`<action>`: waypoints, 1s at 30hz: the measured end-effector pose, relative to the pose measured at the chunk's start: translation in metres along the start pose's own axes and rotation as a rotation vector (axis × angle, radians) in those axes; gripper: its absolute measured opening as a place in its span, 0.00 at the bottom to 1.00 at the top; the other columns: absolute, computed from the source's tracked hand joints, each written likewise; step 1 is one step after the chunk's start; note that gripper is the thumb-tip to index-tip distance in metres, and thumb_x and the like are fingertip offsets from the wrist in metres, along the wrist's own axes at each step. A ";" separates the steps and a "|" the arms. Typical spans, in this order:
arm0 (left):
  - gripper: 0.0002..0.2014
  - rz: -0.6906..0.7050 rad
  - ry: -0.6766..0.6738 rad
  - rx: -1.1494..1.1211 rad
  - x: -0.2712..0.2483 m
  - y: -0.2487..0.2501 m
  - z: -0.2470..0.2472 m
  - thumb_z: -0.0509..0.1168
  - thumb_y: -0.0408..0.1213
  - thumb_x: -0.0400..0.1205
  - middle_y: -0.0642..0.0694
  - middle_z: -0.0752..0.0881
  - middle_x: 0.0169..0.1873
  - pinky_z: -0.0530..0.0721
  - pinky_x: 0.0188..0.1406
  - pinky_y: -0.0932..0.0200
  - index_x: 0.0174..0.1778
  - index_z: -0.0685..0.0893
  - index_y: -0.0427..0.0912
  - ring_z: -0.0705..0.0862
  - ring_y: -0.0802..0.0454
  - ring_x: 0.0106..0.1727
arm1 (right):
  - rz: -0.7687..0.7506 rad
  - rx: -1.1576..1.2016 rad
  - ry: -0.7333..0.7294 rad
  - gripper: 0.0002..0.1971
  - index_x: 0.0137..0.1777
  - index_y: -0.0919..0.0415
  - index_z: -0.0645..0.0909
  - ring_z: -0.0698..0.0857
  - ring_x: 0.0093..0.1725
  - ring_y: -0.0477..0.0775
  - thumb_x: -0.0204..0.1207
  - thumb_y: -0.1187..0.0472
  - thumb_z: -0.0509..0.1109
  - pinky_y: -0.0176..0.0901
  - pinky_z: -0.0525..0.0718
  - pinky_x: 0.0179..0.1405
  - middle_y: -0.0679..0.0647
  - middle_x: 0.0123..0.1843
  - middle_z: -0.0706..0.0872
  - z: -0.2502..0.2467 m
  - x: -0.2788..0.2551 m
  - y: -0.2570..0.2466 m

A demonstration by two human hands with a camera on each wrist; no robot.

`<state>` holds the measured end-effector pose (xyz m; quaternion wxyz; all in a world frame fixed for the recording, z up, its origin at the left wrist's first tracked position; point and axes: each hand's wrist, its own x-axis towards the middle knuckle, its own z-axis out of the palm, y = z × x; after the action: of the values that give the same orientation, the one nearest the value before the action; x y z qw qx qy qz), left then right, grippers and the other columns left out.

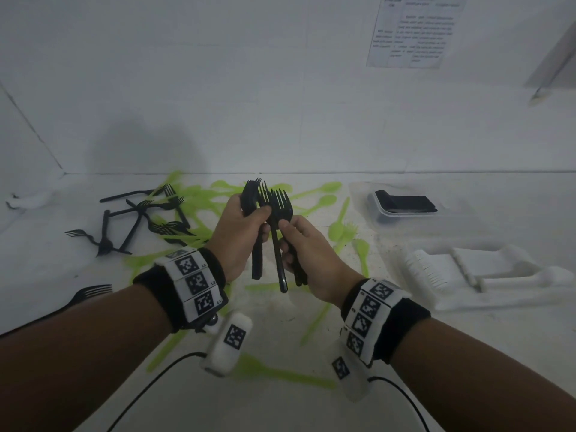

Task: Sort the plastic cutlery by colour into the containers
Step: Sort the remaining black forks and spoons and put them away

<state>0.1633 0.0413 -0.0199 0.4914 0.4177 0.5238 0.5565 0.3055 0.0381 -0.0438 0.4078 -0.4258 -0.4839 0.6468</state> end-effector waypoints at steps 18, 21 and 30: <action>0.06 0.010 0.281 0.001 0.023 0.006 -0.022 0.63 0.32 0.86 0.42 0.79 0.44 0.79 0.36 0.55 0.56 0.74 0.41 0.76 0.53 0.34 | -0.024 -0.148 0.147 0.20 0.76 0.41 0.81 0.76 0.39 0.44 0.91 0.60 0.57 0.41 0.82 0.47 0.44 0.46 0.75 -0.008 0.013 0.000; 0.07 0.006 0.253 0.089 0.019 0.002 -0.015 0.64 0.36 0.86 0.42 0.84 0.51 0.84 0.51 0.49 0.58 0.75 0.46 0.83 0.50 0.45 | -0.103 -0.214 0.038 0.24 0.84 0.40 0.73 0.75 0.34 0.40 0.92 0.61 0.57 0.37 0.79 0.40 0.37 0.44 0.76 0.001 0.013 -0.005; 0.08 -0.008 0.141 -0.019 0.011 0.008 0.000 0.62 0.35 0.88 0.39 0.85 0.53 0.91 0.51 0.46 0.62 0.73 0.43 0.86 0.46 0.48 | -0.367 -0.400 0.119 0.25 0.79 0.45 0.80 0.81 0.43 0.73 0.89 0.67 0.55 0.50 0.80 0.40 0.74 0.49 0.87 0.019 0.028 0.006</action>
<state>0.1608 0.0529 -0.0125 0.4594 0.3705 0.5536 0.5876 0.2783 0.0577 -0.0504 0.4537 -0.4403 -0.6463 0.4274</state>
